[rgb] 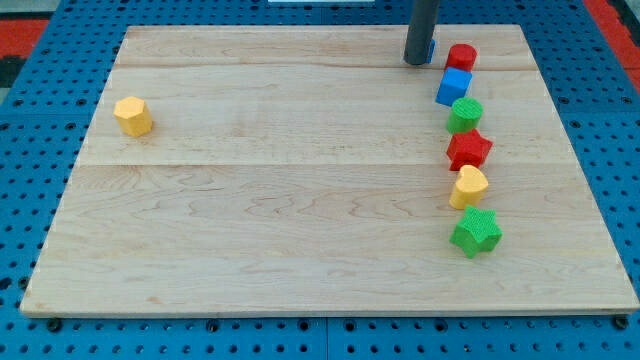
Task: Push the blue cube into the top of the red circle
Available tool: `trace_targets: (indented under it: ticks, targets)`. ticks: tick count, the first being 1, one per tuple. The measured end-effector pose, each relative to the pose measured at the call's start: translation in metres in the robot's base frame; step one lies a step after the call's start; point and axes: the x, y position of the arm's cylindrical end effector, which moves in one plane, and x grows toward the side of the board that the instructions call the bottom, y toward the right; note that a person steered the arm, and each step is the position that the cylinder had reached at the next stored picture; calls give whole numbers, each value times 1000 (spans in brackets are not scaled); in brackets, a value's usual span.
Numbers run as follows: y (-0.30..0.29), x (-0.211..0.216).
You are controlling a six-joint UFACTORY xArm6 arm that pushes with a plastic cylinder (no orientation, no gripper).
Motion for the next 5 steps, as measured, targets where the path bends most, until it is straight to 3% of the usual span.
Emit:
trace_targets:
  ticks: [3, 5]
  targets:
    - [-4, 18]
    - [-12, -8]
